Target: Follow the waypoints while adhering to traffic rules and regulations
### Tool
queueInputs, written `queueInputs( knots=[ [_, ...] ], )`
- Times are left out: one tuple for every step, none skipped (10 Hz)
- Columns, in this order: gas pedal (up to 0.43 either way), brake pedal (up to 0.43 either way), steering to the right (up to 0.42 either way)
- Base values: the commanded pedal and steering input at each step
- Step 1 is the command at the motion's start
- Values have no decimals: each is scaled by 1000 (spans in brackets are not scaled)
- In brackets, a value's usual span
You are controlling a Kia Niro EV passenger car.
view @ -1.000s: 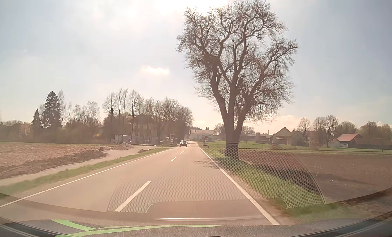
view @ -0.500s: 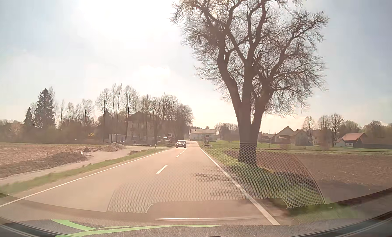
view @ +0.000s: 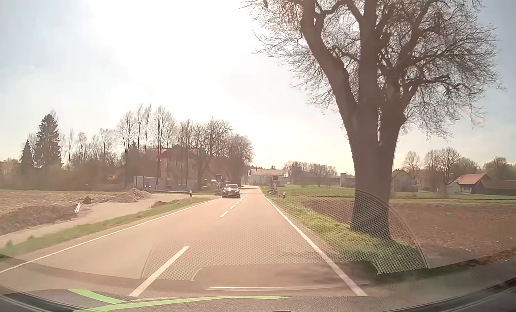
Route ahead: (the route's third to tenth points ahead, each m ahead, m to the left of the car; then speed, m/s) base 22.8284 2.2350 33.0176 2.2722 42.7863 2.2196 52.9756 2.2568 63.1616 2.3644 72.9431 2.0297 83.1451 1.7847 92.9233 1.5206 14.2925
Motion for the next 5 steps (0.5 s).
queueInputs(
  knots=[
    [0,128,1],
    [0,134,1],
    [0,140,1],
    [0,146,1],
    [0,159,1]
  ],
)
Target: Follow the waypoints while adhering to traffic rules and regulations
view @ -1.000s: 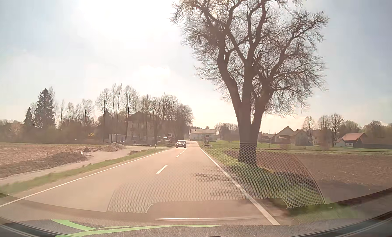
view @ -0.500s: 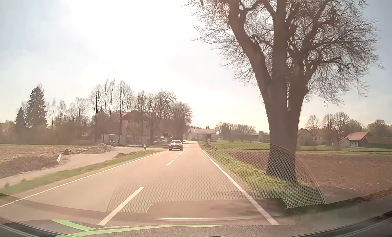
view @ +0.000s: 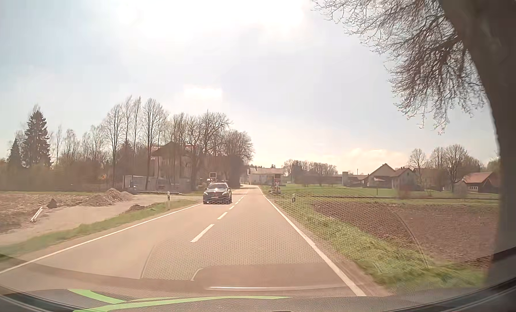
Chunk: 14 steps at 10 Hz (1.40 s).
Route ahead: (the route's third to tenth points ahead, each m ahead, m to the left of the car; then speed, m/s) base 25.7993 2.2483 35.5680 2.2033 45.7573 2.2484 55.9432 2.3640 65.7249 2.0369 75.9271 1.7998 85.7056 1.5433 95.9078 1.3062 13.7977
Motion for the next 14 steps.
queueInputs(
  knots=[
    [0,165,0],
    [0,171,0],
    [0,171,0],
    [0,177,0],
    [0,183,-1],
    [0,183,-4],
    [0,189,-5],
    [0,189,-5],
    [0,189,-5],
    [0,183,-5],
    [0,183,-5],
    [0,183,-5],
    [0,183,-5],
    [0,177,-5]
  ],
)
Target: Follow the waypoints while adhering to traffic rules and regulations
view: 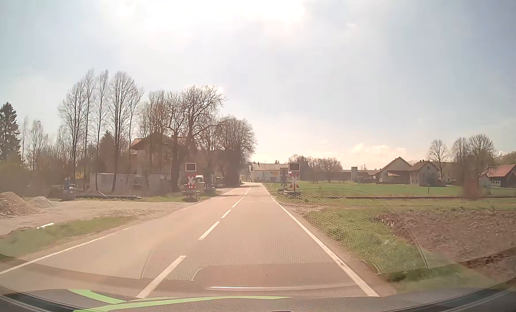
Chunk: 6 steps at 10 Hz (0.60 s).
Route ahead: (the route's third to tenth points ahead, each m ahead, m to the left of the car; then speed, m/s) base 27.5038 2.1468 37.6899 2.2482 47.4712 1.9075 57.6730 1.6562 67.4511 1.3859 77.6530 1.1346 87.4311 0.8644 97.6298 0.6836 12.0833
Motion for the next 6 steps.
queueInputs(
  knots=[
    [0,177,-4],
    [0,159,-4],
    [0,152,-4],
    [0,152,-5],
    [0,152,-5],
    [0,152,-5]
  ],
)
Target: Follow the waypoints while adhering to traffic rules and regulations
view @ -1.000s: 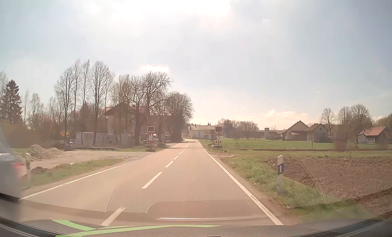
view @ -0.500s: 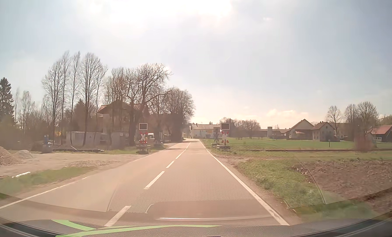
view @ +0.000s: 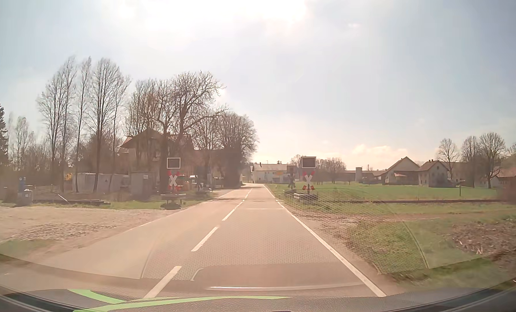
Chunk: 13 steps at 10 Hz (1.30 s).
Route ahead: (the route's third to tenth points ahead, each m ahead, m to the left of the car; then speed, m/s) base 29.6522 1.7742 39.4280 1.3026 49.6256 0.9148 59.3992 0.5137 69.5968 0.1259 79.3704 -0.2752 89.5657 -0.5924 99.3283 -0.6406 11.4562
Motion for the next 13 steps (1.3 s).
queueInputs(
  knots=[
    [0,152,-5],
    [0,152,-5],
    [0,152,-6],
    [0,159,-6],
    [0,152,-6],
    [0,152,-5],
    [0,146,-5],
    [0,116,-4],
    [0,73,-3],
    [0,0,-2],
    [0,0,0],
    [0,0,1],
    [0,0,2]
  ],
)
